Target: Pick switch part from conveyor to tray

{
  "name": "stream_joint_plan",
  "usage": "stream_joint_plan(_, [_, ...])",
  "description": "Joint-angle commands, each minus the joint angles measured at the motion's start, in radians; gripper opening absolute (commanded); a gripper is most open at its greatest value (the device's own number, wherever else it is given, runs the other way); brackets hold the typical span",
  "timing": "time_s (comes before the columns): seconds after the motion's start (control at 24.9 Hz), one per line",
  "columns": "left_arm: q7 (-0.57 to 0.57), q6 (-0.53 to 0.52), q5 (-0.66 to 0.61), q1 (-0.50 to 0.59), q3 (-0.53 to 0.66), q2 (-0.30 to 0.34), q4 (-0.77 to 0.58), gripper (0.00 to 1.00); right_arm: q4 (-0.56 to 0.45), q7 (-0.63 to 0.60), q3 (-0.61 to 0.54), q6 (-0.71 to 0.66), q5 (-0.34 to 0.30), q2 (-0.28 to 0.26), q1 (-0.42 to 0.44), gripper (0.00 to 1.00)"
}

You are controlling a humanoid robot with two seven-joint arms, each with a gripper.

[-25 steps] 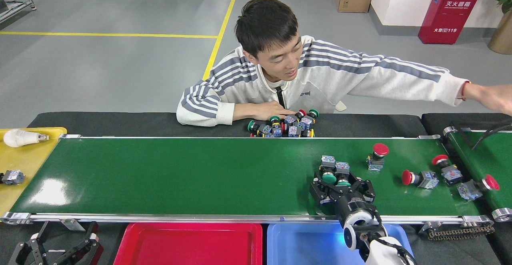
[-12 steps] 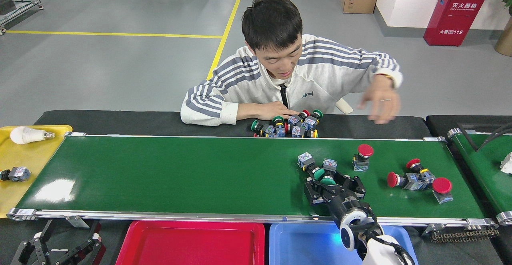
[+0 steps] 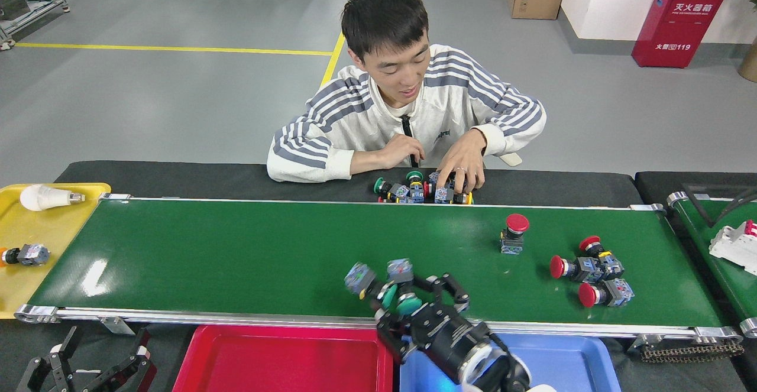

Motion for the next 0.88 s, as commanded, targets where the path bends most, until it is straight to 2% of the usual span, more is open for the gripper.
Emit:
stream_joint_plan(0.0, [0.002,-0.034,0.002,-0.030,-0.012,0.011,-0.006,1.00,-0.008,-0.004,0.019,-0.031,0.014,0.014,-0.009,1.00])
stream_joint_plan(0.2, [0.001,-0.084,0.008,-0.040,-0.034,0.009,-0.008,1.00,-0.016,-0.004,0.005,-0.060,0.014,0.014,-0.004,1.00])
stream_joint_plan(0.28, [-0.001,-0.083,0.008,-0.031,-0.032,0.006,-0.008,1.00,-0.060,-0.002,-0.050,-0.034,0.009,0.017,0.025,1.00])
stream_joint_plan(0.44, [0.001,-0.080,0.007,-0.019,-0.032,0.003,-0.009,1.00,-0.226,-0.025,-0.280,0.224,0.009,0.013,0.200,0.99])
stream_joint_plan(0.6, [-0.001,-0.075,0.007,-0.017,-0.028,0.000,-0.009,1.00,-0.249,-0.176,-0.512,0.390,0.009,0.017,0.345,0.99])
stream_joint_plan(0.72, [-0.001,-0.075,0.005,-0.008,-0.029,-0.004,-0.014,1.00,-0.249,-0.216,-0.586,0.407,0.007,0.022,0.420,0.99])
stream_joint_plan(0.84, [-0.001,-0.075,0.005,-0.008,-0.029,-0.004,-0.011,1.00,-0.247,-0.206,-0.598,0.436,0.007,0.036,0.427,0.99])
